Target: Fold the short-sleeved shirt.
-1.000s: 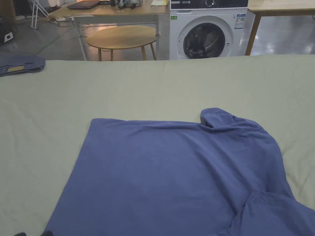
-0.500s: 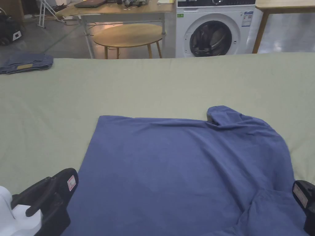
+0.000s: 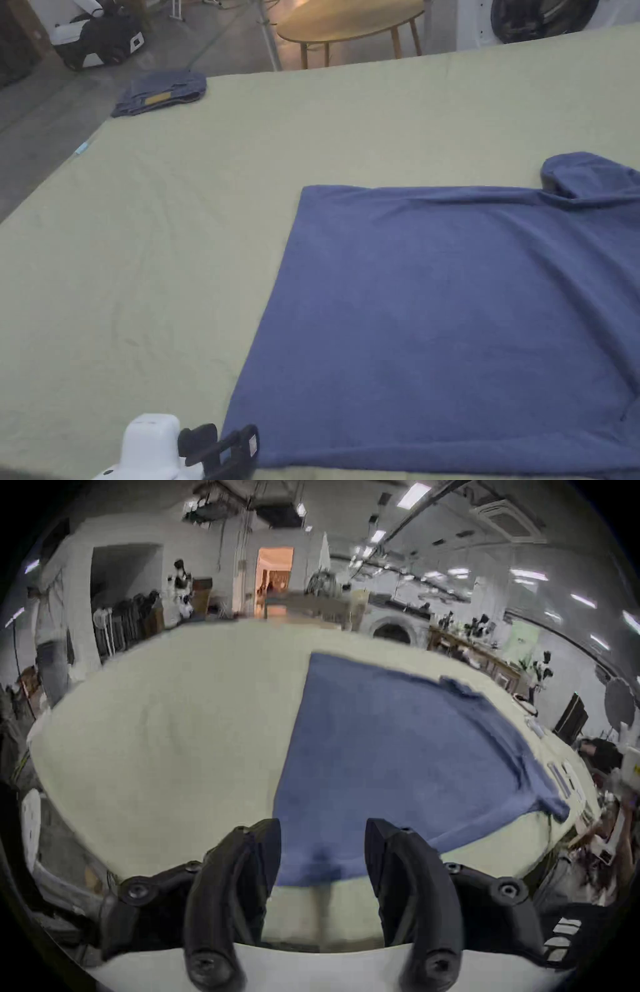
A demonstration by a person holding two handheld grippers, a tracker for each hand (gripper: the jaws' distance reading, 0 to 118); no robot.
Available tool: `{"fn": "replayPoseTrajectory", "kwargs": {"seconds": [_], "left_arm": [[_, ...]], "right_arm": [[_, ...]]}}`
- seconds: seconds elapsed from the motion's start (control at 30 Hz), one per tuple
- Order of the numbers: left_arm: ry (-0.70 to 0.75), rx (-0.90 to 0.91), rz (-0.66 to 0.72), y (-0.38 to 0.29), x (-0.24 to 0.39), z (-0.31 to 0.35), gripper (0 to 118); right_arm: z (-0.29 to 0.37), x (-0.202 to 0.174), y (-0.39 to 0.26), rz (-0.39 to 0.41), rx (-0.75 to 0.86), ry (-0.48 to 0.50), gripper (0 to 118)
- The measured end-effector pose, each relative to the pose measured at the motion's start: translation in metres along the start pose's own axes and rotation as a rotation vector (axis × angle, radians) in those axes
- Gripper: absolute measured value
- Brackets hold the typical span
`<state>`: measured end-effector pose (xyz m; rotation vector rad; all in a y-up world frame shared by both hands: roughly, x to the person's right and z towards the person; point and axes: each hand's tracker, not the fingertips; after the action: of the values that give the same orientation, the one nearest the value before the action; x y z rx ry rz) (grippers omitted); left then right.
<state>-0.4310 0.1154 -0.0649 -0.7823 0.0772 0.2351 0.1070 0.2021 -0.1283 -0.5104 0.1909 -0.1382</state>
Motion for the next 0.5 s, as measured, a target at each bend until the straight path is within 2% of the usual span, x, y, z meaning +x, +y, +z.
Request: {"fn": "replayPoseTrajectory", "kwargs": {"seconds": [0.1,0.17,0.23,0.4,0.43,0.5], "left_arm": [[0.009,-0.045,0.060,-0.005,-0.007,-0.019,46],[0.042,-0.014,0.057,-0.008,-0.003,-0.019,29],[0.042,-0.026,0.027,-0.010,0.004,-0.021,2],[0.053,-0.069,-0.017,-0.004,0.018,-0.025,0],[0.053,-0.075,-0.022,-0.003,0.018,-0.026,0],[0.060,-0.089,-0.030,0.000,0.020,-0.024,0]], "right_arm": [[0.004,0.004,0.002,-0.008,-0.003,-0.024,0],[0.008,0.008,0.002,-0.014,-0.002,-0.043,0],[0.011,0.013,0.002,-0.032,-0.005,-0.062,0],[0.028,0.030,-0.003,-0.092,-0.006,-0.139,0],[0.032,0.035,-0.005,-0.113,-0.004,-0.168,7],[0.038,0.049,-0.017,-0.153,-0.034,-0.228,49]]}}
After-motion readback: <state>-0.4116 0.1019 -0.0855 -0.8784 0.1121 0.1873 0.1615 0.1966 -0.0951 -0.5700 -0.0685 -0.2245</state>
